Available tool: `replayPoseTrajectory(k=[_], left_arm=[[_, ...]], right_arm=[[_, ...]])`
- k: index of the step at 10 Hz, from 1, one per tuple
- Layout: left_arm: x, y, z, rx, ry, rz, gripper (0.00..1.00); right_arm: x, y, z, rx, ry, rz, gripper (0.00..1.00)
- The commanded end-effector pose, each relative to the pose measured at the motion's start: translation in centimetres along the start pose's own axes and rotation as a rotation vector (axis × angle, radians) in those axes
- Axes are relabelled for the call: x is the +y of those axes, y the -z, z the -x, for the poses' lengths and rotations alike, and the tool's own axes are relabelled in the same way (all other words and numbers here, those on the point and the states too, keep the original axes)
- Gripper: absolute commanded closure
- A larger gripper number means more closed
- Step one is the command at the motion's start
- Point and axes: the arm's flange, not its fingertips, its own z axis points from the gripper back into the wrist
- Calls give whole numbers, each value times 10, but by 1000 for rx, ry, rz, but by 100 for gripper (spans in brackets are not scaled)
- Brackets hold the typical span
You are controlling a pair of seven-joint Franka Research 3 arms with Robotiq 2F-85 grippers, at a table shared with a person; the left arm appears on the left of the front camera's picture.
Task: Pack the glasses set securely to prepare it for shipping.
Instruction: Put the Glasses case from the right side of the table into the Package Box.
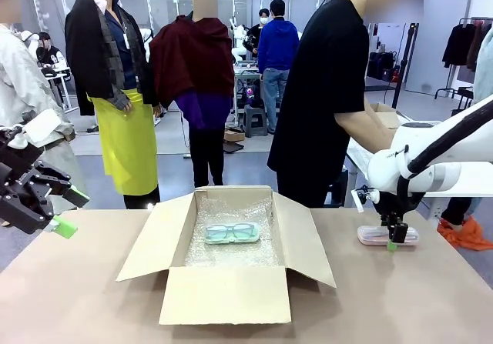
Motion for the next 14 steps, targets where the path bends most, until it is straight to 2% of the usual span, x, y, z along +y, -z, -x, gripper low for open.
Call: replayPoseTrajectory(k=[1,3,4,6,7,8,9,11,12,14], left_arm=[[0,-2,-1,-26,4,14,0],[0,-2,-1,-26,4,14,0],[0,-2,-1,-26,4,14,0],[0,-2,-1,-26,4,14,0],[0,-2,-1,-26,4,14,0],[0,-2,-1,-26,4,14,0],[0,-2,-1,-26,4,14,0],[0,-2,-1,-26,4,14,0],[0,-2,-1,-26,4,14,0],[0,-2,-1,-26,4,14,0]], right_arm=[[-6,-3,-4,-24,9,-12,32],[-7,-5,-5,-17,17,-14,47],[-7,-11,-3,-25,35,-24,50],[-8,-40,-3,-63,85,-73,50],[-5,-71,-7,-79,111,-102,50],[-4,-103,-12,-55,190,-89,50],[3,-128,-19,-36,177,-92,50],[19,-156,-39,-8,151,-79,50],[32,-174,-60,9,179,-85,50],[54,-202,-105,-23,202,-122,50]])
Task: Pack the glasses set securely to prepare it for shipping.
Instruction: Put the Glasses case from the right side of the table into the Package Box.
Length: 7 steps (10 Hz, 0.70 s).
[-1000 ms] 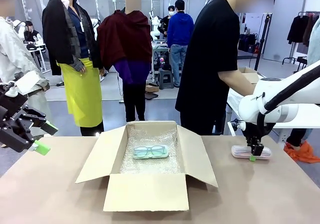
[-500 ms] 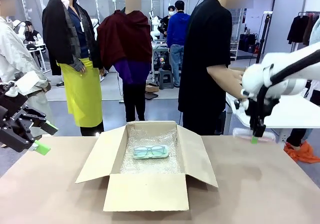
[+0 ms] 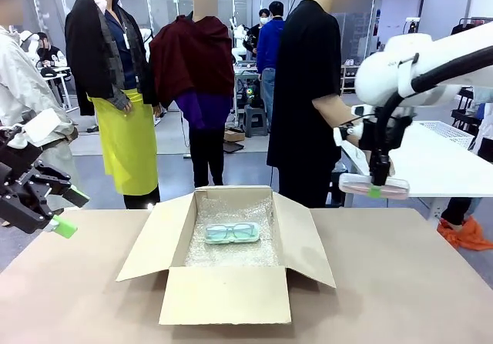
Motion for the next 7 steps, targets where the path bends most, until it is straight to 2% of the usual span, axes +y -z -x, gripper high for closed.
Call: replayPoseTrajectory(k=[1,4,7], left_arm=[[0,-2,-1,-26,3,14,0],[0,-2,-1,-26,3,14,0],[0,-2,-1,-26,3,14,0]], right_arm=[[29,-14,-44,-15,21,-27,50],[85,-17,-140,16,-73,-23,50],[125,4,-216,51,-129,-7,50]])
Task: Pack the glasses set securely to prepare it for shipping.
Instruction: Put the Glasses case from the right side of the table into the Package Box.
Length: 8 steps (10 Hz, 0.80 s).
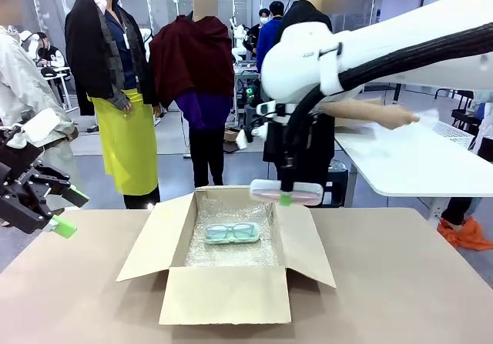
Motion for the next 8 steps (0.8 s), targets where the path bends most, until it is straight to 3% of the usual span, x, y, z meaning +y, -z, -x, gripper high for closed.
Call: replayPoseTrajectory(k=[1,3,5,8], left_arm=[[0,-2,-1,-26,3,14,0],[0,-2,-1,-26,3,14,0],[0,-2,-1,-26,3,14,0],[0,-2,-1,-26,3,14,0]], right_arm=[[-5,18,-35,57,14,10,50],[3,52,-74,14,68,33,50],[14,89,-102,37,35,49,50],[13,139,-109,8,48,48,50]])
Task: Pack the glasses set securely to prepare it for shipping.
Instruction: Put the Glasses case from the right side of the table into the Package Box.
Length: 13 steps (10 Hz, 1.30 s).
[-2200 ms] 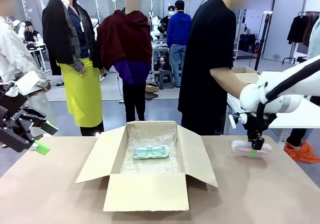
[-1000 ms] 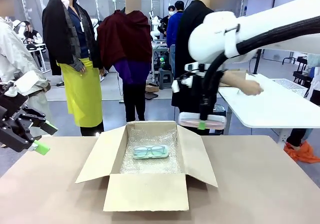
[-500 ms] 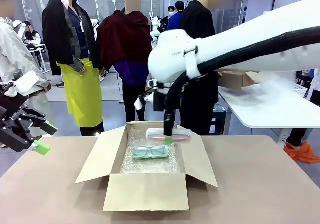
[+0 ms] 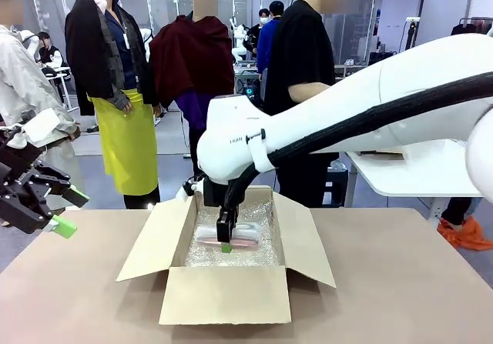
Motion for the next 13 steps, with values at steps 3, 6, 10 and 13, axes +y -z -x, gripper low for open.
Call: replayPoseTrajectory(k=[3,6,10,13], left_arm=[[0,-2,-1,-26,3,14,0],[0,-2,-1,-26,3,14,0],[0,-2,-1,-26,3,14,0],[0,-2,-1,-26,3,14,0]], right_arm=[[3,38,13,-29,-20,45,50],[-3,48,19,-18,-27,38,19],[-4,34,22,-27,-8,46,0],[-12,41,15,-20,-1,35,0]])
